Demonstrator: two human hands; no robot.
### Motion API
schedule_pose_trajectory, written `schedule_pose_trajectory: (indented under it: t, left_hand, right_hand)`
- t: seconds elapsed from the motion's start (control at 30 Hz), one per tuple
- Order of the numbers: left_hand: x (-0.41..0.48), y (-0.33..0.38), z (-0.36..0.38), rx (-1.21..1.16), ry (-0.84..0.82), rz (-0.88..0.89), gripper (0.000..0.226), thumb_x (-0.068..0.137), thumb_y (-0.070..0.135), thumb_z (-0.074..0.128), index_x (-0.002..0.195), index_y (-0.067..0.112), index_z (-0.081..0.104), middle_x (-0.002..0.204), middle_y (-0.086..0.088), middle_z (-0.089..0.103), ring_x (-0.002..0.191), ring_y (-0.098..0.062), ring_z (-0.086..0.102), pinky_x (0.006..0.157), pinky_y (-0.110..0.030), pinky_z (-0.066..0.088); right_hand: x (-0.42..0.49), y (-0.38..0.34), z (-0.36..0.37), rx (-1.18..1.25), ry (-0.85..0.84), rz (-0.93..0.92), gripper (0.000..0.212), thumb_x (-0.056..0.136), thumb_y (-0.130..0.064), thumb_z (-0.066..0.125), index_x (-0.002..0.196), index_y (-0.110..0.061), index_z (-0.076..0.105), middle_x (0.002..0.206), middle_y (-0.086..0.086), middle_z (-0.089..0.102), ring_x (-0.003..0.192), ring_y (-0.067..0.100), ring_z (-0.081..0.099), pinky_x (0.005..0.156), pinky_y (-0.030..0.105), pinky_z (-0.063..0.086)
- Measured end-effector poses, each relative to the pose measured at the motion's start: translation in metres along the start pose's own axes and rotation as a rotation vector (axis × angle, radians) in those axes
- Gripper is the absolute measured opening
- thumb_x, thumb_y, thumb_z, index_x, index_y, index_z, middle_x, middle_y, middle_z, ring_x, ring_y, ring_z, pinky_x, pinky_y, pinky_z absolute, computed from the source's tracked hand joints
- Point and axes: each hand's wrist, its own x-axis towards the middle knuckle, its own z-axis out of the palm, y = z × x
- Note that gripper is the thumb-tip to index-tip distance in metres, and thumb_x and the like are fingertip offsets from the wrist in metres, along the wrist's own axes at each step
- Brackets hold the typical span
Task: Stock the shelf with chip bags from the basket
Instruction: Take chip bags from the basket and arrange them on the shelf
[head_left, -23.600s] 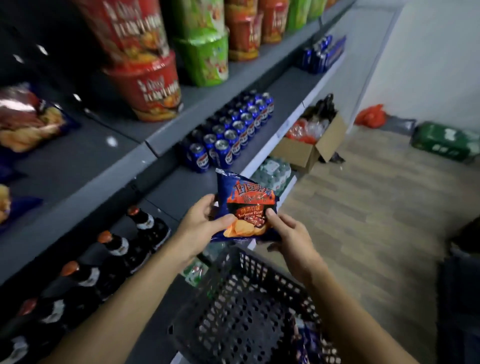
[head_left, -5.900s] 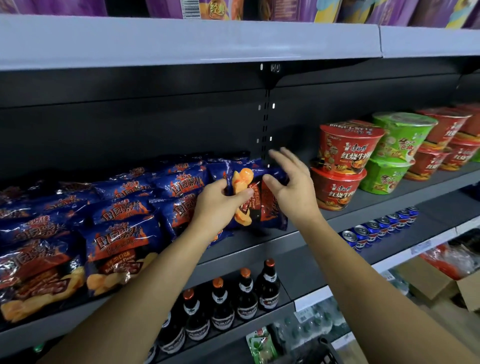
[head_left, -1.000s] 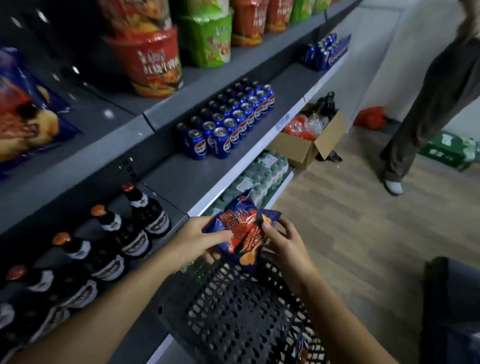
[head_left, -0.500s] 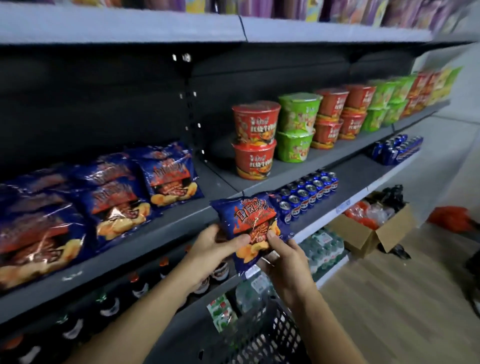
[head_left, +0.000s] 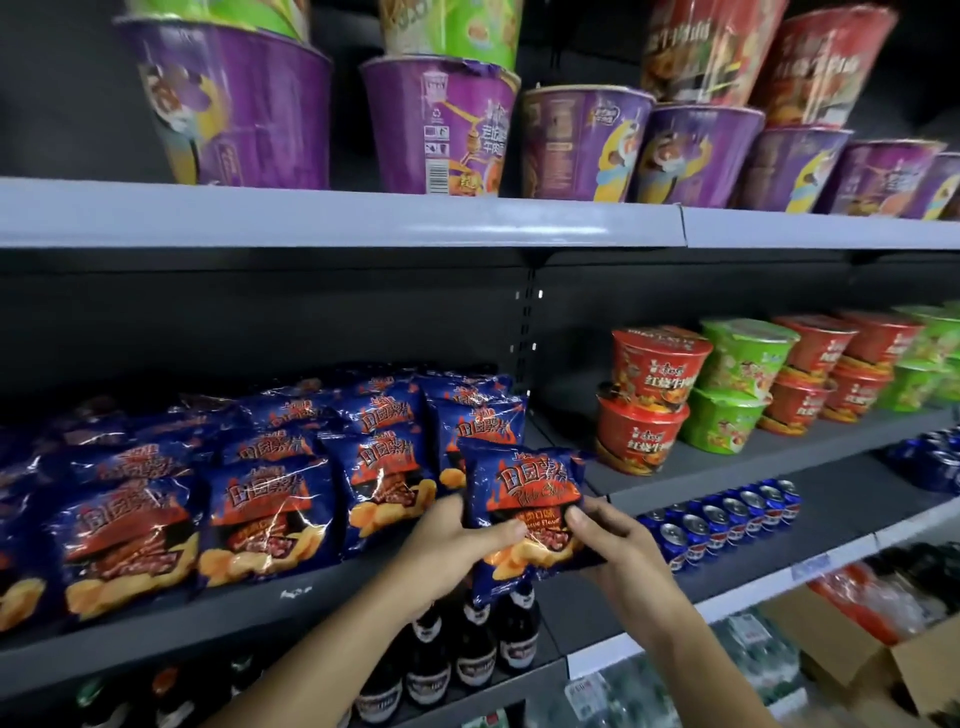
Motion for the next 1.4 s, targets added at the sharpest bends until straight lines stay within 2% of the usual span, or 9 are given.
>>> schedule_pose_trajectory:
  t: [0.07, 0.13, 0.43, 0.67, 0.77, 0.93, 1.1, 1.23, 1.4]
  left_hand:
    - [0.003, -0.003, -0.006, 0.001, 0.002, -0.007, 0.041, 0.078, 0.04, 0.078, 0.117, 0.027, 0.069, 0.107, 0.008, 0.076, 0.101, -0.011, 0.071, 0.101, -0.044, 0.052]
    - [0.007, -0.007, -0.01, 0.003, 0.008, -0.017, 0.04, 0.079, 0.041, 0.078, 0.116, 0.029, 0.069, 0.106, 0.008, 0.076, 0.1, -0.012, 0.072, 0.1, -0.044, 0.052]
    - [0.028, -0.023, -0.016, -0.016, 0.041, -0.011, 0.057, 0.071, 0.051, 0.082, 0.122, 0.034, 0.061, 0.115, 0.009, 0.073, 0.107, -0.013, 0.07, 0.099, -0.046, 0.052]
    - [0.041, -0.031, -0.021, -0.014, 0.071, -0.016, 0.058, 0.068, 0.053, 0.084, 0.119, 0.039, 0.06, 0.117, 0.009, 0.072, 0.109, -0.013, 0.068, 0.101, -0.047, 0.05]
    - [0.045, -0.03, -0.02, 0.015, 0.088, -0.02, 0.054, 0.069, 0.05, 0.083, 0.117, 0.042, 0.06, 0.112, 0.014, 0.073, 0.105, -0.008, 0.069, 0.099, -0.043, 0.052]
    - [0.051, -0.019, -0.012, 0.085, 0.118, 0.019, 0.04, 0.078, 0.039, 0.082, 0.111, 0.037, 0.06, 0.102, 0.022, 0.072, 0.094, 0.011, 0.065, 0.091, -0.027, 0.053]
    - [0.059, -0.018, -0.005, 0.128, 0.156, 0.018, 0.039, 0.077, 0.042, 0.081, 0.111, 0.035, 0.063, 0.104, 0.017, 0.074, 0.098, -0.002, 0.069, 0.096, -0.04, 0.055]
    - [0.062, -0.022, -0.007, 0.309, 0.284, 0.074, 0.041, 0.073, 0.054, 0.076, 0.107, 0.034, 0.063, 0.103, 0.014, 0.071, 0.098, -0.006, 0.066, 0.092, -0.039, 0.055]
    - [0.065, -0.018, -0.02, 0.516, 0.436, 0.114, 0.059, 0.082, 0.043, 0.072, 0.134, 0.029, 0.046, 0.119, 0.007, 0.064, 0.111, -0.015, 0.061, 0.096, -0.041, 0.053]
  right_hand:
    - [0.005, 0.0, 0.005, -0.058, 0.029, -0.014, 0.022, 0.079, -0.027, 0.08, 0.095, -0.012, 0.078, 0.105, 0.021, 0.075, 0.1, 0.04, 0.072, 0.095, 0.051, 0.053]
    - [0.012, 0.002, 0.009, -0.073, 0.062, -0.018, 0.025, 0.081, -0.024, 0.076, 0.099, -0.007, 0.075, 0.104, 0.021, 0.076, 0.102, 0.043, 0.07, 0.098, 0.053, 0.053]
    - [0.035, 0.012, 0.015, -0.06, 0.124, -0.01, 0.01, 0.09, -0.012, 0.071, 0.096, -0.004, 0.071, 0.092, 0.017, 0.076, 0.083, 0.03, 0.073, 0.08, 0.04, 0.057]
    - [0.049, 0.018, 0.015, -0.055, 0.147, -0.011, 0.02, 0.091, -0.013, 0.071, 0.109, -0.004, 0.07, 0.102, 0.019, 0.076, 0.093, 0.035, 0.073, 0.089, 0.047, 0.057]
    - [0.053, 0.019, 0.013, -0.063, 0.154, -0.018, 0.019, 0.091, -0.013, 0.071, 0.108, -0.006, 0.071, 0.101, 0.017, 0.077, 0.094, 0.034, 0.073, 0.089, 0.046, 0.057]
    - [0.054, 0.014, 0.008, -0.036, 0.191, -0.034, 0.019, 0.091, -0.012, 0.07, 0.11, -0.008, 0.072, 0.1, 0.014, 0.078, 0.09, 0.029, 0.074, 0.078, 0.037, 0.056]
    - [0.058, 0.008, -0.001, -0.054, 0.199, -0.062, 0.02, 0.092, -0.013, 0.07, 0.111, -0.012, 0.072, 0.1, 0.011, 0.078, 0.094, 0.028, 0.074, 0.078, 0.034, 0.057]
    - [0.066, 0.006, 0.005, -0.109, 0.181, -0.096, 0.018, 0.094, -0.008, 0.068, 0.111, -0.013, 0.071, 0.095, 0.0, 0.079, 0.087, 0.014, 0.075, 0.069, 0.019, 0.056]
    - [0.09, 0.008, 0.022, -0.194, 0.18, -0.133, 0.027, 0.095, -0.014, 0.069, 0.121, -0.014, 0.068, 0.108, 0.001, 0.077, 0.1, 0.016, 0.073, 0.086, 0.028, 0.057]
